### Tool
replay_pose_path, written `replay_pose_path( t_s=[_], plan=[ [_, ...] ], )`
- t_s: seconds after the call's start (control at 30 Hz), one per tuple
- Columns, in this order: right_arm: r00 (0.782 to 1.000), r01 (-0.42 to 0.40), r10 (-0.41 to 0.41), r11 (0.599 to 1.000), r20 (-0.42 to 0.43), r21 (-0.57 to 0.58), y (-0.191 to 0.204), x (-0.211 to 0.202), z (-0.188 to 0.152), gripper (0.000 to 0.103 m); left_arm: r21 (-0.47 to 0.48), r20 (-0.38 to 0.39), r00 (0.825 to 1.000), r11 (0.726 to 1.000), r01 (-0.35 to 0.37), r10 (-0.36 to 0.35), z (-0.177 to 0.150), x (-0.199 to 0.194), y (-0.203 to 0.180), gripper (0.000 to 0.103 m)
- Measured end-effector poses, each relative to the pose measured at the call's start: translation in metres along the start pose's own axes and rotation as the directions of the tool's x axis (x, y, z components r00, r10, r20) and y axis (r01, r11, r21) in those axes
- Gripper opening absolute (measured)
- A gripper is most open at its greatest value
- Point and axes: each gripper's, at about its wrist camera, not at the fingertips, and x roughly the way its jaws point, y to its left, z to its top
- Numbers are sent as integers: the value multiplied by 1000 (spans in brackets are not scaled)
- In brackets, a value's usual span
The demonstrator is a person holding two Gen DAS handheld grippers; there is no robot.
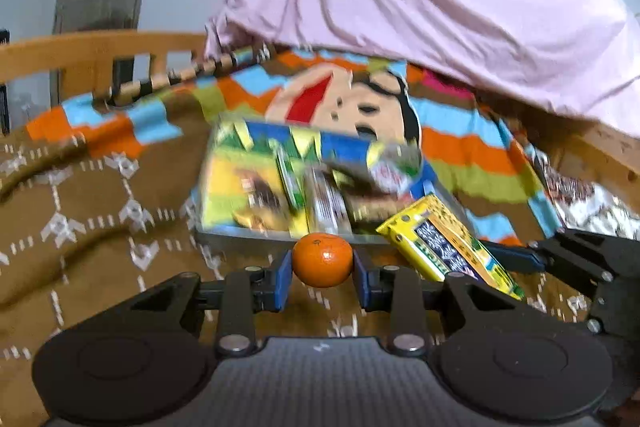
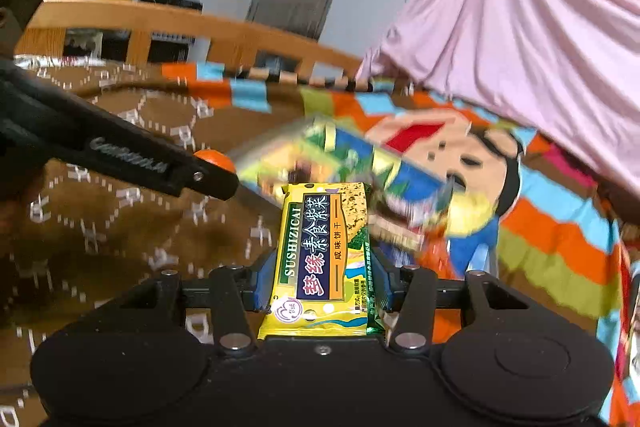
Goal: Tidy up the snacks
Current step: 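Lift the yellow pack with the right tool while the left tool carries the orange toward the tray, then lower the yellow pack into the tray and open the right tool while the left tool releases the orange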
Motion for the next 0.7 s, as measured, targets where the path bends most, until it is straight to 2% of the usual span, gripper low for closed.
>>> replay_pose_path(
  t_s=[0.2, 0.4, 0.57, 0.7],
  plan=[
    [995, 24, -30, 998, 92, 64, -15, 14, 34, 51, 0, 102, 995, 1000, -21, 21, 44, 15, 11, 35],
    [989, 48, -63, 992, 134, 113, -35, 58, 73, 51, -17, 181, 983, 999, -29, 32, 83, 50, 35, 35],
    [988, 75, -92, 988, 126, 135, -48, 104, 98, 51, -54, 208, 978, 998, -19, 30, 92, 89, 57, 35],
    [990, 87, -103, 983, 95, 159, -56, 139, 108, 51, -49, 198, 980, 999, -4, 14, 89, 117, 67, 35]
  ],
)
